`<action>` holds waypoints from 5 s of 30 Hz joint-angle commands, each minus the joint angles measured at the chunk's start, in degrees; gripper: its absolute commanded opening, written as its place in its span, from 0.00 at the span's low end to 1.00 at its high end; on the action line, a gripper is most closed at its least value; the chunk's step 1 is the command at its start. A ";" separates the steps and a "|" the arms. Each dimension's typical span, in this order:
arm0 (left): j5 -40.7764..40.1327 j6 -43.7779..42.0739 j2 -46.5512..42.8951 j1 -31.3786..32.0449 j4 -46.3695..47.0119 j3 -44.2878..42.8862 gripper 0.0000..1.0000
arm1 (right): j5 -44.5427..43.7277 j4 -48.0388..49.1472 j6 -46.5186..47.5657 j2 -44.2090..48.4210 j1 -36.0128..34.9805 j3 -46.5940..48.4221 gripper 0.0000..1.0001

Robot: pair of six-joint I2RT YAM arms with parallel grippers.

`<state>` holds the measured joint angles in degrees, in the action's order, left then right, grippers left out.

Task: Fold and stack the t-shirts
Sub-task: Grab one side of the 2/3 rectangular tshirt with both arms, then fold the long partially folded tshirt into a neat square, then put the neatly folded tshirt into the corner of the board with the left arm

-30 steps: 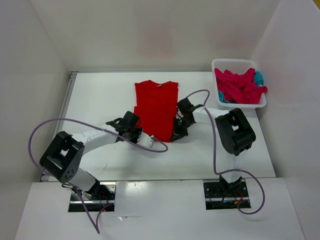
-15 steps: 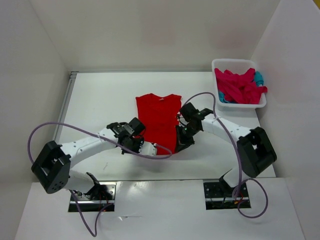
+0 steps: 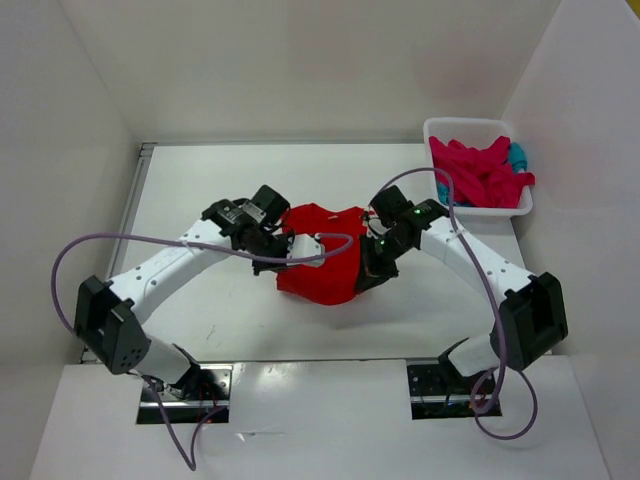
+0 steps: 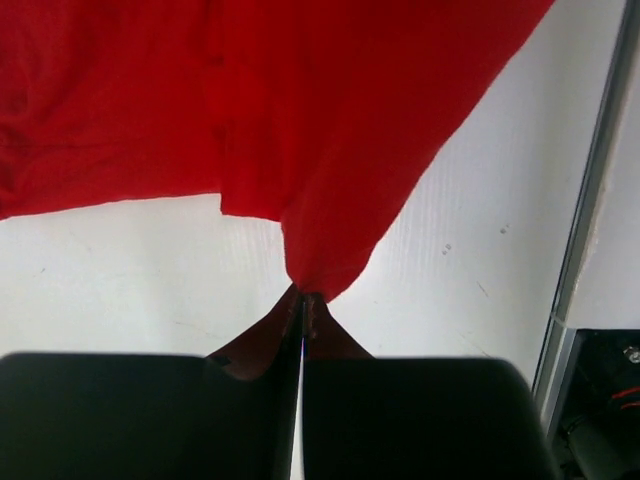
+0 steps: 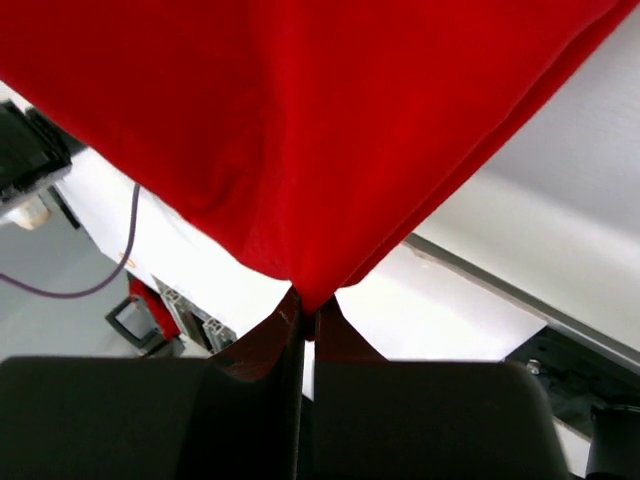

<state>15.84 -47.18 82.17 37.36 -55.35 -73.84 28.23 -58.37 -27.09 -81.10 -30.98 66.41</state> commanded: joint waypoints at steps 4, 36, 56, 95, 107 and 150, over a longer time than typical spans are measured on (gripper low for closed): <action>-0.97 4.37 6.50 -2.03 2.43 -5.60 0.00 | 1.83 -0.96 2.39 -3.88 6.72 5.04 0.00; -11.35 7.80 21.28 -14.34 31.17 -8.51 0.00 | 9.83 13.72 2.75 -37.02 21.49 32.81 0.00; -13.19 8.59 34.02 -16.53 38.21 -15.10 0.04 | 4.12 17.68 -4.02 -49.75 24.30 45.55 0.07; -2.39 26.43 32.27 -10.21 27.59 -17.56 0.73 | -15.13 9.33 6.53 -66.92 18.33 80.35 0.00; 10.16 42.33 25.15 -17.39 26.00 -11.76 1.00 | -25.67 7.91 10.39 -40.21 16.74 63.97 0.57; 15.63 65.99 44.21 -20.05 25.73 -11.94 0.90 | -36.49 16.62 -4.20 5.77 10.59 13.04 0.73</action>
<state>35.11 19.88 121.40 16.67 -28.91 -86.43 -6.81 -43.68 -29.85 -77.67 -19.90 79.92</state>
